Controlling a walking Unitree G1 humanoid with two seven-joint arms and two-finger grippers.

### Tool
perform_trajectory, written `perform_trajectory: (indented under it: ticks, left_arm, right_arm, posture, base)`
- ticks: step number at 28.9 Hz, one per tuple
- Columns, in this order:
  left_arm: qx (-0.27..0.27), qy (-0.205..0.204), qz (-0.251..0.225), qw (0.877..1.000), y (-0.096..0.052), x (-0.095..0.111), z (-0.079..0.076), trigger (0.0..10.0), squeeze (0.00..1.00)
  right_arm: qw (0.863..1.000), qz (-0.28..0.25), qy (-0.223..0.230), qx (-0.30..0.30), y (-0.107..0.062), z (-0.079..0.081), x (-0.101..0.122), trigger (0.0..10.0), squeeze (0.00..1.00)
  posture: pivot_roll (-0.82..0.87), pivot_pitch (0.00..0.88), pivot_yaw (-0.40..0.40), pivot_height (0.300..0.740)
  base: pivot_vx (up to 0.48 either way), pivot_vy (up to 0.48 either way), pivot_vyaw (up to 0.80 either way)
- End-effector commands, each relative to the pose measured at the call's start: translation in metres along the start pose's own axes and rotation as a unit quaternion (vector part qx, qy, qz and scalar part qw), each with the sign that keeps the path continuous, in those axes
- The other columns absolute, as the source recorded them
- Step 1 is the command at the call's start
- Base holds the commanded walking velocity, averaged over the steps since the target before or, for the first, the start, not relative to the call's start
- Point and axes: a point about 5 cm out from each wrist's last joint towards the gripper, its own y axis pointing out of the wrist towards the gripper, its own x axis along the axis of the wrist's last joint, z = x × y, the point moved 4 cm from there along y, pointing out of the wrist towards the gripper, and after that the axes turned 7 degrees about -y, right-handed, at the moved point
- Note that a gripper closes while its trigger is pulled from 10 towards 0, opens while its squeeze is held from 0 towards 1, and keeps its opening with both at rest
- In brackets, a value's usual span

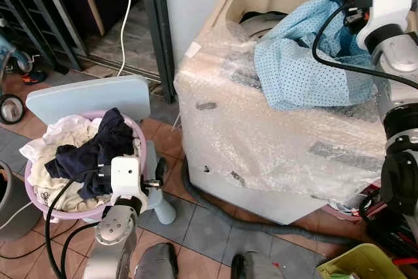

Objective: Clothes washing

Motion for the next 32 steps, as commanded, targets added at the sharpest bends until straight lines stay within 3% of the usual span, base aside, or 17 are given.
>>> perform_trajectory:
  ticks: [1,3,7,10,11,15,20,22,27,28,29,31,32]
  left_arm:
    - [0.004,0.005,0.004,1.0,0.001,-0.003,0.001,10.0,0.0]
    - [0.0,0.005,0.006,1.0,0.003,-0.003,0.0,10.0,0.0]
    - [-0.007,-0.004,0.01,1.0,0.005,-0.004,-0.002,10.0,0.0]
    - [-0.007,-0.005,0.007,1.0,0.006,-0.004,-0.002,10.0,0.0]
    - [-0.005,-0.007,0.006,1.0,0.006,-0.003,-0.001,10.0,0.0]
    - [-0.003,-0.006,0.003,1.0,0.008,-0.002,0.0,10.0,0.0]
    - [-0.002,-0.007,0.001,1.0,0.01,-0.001,0.0,10.0,0.0]
    - [-0.003,-0.007,-0.001,1.0,0.011,0.001,0.0,10.0,0.0]
    - [-0.004,-0.003,-0.009,1.0,0.015,0.005,0.001,10.0,0.0]
    - [-0.005,-0.005,-0.012,1.0,0.016,0.007,0.001,10.0,0.0]
    - [-0.003,-0.009,-0.018,1.0,0.018,0.01,0.0,10.0,0.0]
    - [-0.001,-0.011,-0.025,1.0,0.02,0.014,-0.001,10.0,0.0]
    - [-0.001,-0.011,-0.026,1.0,0.02,0.014,-0.001,10.0,0.0]
  right_arm:
    - [1.0,-0.02,-0.005,-0.015,0.005,-0.014,0.017,10.0,1.0]
    - [1.0,-0.003,0.026,0.014,0.006,-0.014,0.014,10.0,1.0]
    - [0.984,0.063,0.049,0.157,0.002,0.013,-0.003,10.0,1.0]
    - [0.979,0.05,0.081,0.181,0.0,0.014,0.001,10.0,1.0]
    - [0.97,0.034,0.121,0.206,-0.003,0.017,0.007,10.0,1.0]
    - [0.946,-0.028,0.176,0.272,-0.019,0.024,0.027,10.0,1.0]
    - [0.946,-0.046,0.198,0.252,-0.027,0.017,0.03,10.0,1.0]
    - [0.957,-0.052,0.194,0.21,-0.029,0.01,0.028,10.0,1.0]
    - [0.949,-0.068,0.232,0.204,-0.056,0.047,0.033,10.0,1.0]
    - [0.949,-0.058,0.228,0.211,-0.063,0.063,0.029,10.0,1.0]
    - [0.95,-0.039,0.223,0.214,-0.076,0.089,0.02,10.0,1.0]
    - [0.952,-0.022,0.225,0.205,-0.088,0.111,0.01,10.0,1.0]
    - [0.952,-0.021,0.225,0.204,-0.088,0.113,0.009,10.0,1.0]
  posture:
    - [-0.04,0.104,0.005,0.74]
    - [-0.04,0.103,0.005,0.74]
    - [-0.05,0.101,0.008,0.74]
    - [-0.05,0.098,0.006,0.74]
    - [-0.05,0.099,0.007,0.74]
    - [-0.05,0.098,0.007,0.74]
    - [-0.06,0.096,0.014,0.74]
    - [-0.06,0.093,0.025,0.74]
    - [-0.08,0.086,0.041,0.74]
    - [-0.08,0.085,0.042,0.74]
    - [-0.08,0.081,0.045,0.74]
    - [-0.08,0.079,0.053,0.74]
    - [-0.08,0.079,0.053,0.74]
  base:
    - [0.0,0.0,0.0]
    - [0.0,0.0,0.0]
    - [0.0,0.0,0.0]
    - [0.0,0.0,0.0]
    - [0.0,0.0,0.0]
    - [0.0,0.0,0.0]
    - [0.0,0.0,0.0]
    - [0.0,0.0,0.0]
    - [0.0,0.0,0.0]
    - [0.0,0.0,0.0]
    - [0.0,0.0,0.0]
    - [0.0,0.0,0.0]
    - [0.0,0.0,0.0]
